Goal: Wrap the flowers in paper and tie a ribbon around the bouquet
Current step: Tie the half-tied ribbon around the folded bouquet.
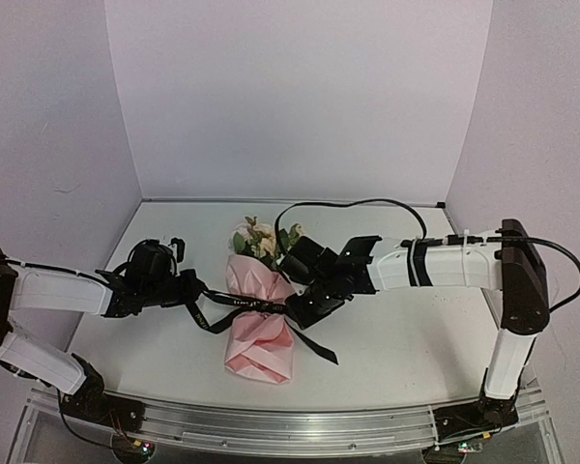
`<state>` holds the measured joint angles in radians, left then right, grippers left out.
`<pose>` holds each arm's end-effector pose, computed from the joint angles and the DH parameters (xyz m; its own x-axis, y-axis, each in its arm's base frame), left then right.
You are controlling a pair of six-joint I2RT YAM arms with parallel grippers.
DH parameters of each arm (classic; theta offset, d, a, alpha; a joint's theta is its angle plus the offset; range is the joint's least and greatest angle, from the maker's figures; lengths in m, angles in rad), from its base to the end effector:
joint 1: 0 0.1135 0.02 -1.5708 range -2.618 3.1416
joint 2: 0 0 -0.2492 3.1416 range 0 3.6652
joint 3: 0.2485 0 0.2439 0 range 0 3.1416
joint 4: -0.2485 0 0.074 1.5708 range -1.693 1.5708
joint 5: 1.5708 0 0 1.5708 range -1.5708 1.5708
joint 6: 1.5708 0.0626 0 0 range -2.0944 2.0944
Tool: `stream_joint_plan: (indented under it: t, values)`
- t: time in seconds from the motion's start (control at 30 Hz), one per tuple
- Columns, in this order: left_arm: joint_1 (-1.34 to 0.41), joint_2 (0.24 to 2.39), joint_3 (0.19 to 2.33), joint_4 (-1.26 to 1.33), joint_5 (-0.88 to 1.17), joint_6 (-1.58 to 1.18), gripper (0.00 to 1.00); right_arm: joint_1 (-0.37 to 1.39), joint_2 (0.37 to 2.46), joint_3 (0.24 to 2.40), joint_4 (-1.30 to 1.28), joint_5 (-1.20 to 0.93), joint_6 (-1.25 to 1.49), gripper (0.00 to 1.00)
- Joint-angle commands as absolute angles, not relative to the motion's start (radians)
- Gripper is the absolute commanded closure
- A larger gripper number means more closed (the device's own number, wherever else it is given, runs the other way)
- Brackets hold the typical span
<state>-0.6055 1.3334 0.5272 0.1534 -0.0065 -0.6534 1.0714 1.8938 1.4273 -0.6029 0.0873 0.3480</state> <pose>0.2279 -0.1572 0.1437 -0.7400 -0.2271 -0.6332 0.1450 0.8653 -0.4798 0.1977 0.3510 0.1775 -0.6862 -0.5484 -0.4779 -0.6600 0.7456 0.0920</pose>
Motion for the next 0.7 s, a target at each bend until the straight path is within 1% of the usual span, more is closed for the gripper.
stream_joint_plan:
  t: [0.0,0.13,0.3,0.4,0.53,0.67]
  values:
    - [-0.590,1.336,0.522,0.133,-0.035,-0.665,1.00,1.060,1.849,1.408,-0.626,0.137,0.385,1.00]
    - [-0.569,1.351,0.514,0.138,-0.011,-0.674,1.00,1.054,1.862,1.413,-0.647,0.149,0.423,1.00]
    - [-0.563,1.382,0.524,0.150,-0.003,-0.678,1.00,1.056,1.904,1.446,-0.615,0.052,0.482,1.00]
    - [-0.526,1.411,0.532,0.155,0.047,-0.667,1.00,1.062,1.913,1.480,-0.601,0.021,0.507,1.00]
    - [-0.491,1.445,0.554,0.155,0.089,-0.648,1.00,1.061,1.893,1.491,-0.621,0.120,0.549,1.00]
    - [-0.480,1.457,0.567,0.150,0.094,-0.643,1.00,1.050,1.858,1.450,-0.649,0.204,0.652,1.00]
